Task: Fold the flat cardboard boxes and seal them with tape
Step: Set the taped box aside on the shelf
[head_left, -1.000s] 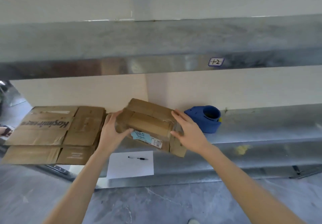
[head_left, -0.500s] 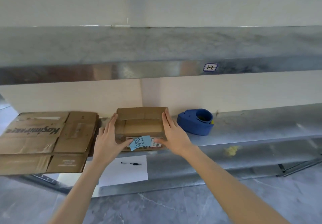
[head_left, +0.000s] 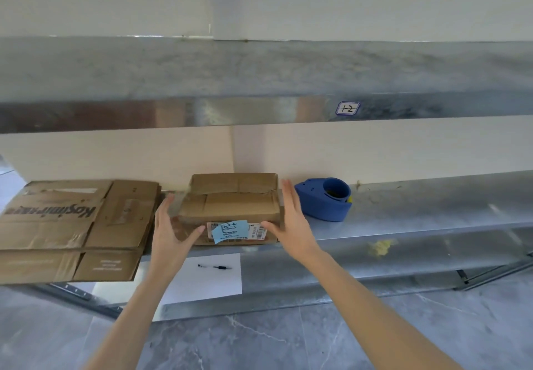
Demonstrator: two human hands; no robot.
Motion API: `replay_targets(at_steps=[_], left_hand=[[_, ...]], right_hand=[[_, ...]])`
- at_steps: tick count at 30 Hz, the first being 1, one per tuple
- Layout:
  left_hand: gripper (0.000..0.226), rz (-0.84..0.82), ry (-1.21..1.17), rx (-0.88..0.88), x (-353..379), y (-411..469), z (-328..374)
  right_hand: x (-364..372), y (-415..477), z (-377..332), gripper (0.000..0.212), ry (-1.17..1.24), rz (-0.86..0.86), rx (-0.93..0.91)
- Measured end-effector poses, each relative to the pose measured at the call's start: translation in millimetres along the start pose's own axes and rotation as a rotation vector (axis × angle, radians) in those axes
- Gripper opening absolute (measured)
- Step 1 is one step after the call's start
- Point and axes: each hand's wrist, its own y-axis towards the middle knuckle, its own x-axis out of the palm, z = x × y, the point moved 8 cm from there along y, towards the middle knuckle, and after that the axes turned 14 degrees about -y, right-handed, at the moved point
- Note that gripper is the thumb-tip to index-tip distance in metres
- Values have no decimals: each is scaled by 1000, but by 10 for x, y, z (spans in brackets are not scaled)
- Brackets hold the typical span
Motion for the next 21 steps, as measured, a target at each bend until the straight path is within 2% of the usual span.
replay_targets(at_steps=[2,6,10,14,16,21], left_hand=[[83,0,-39,-76,-23,-65,-145],[58,-45,-59,-208,22,-170,-432],[48,-88,-53,-227,58,-216,-530],[46,-89,-77,-185,-34,-229,-424],[49,-93,-131,-180,-131,-232,-323],[64,-107,-338,-241,-362,-249,-48]], right_hand=[[45,-92,137,99,61,40,56],[267,-309,349,82,165,-45,145],[417,-385,397,63,143,-146,185],[297,-329,335,51,162,-111,163],[189,-283,279,52,224,-93,159],[-11,-173,127,71,343,-119,171]])
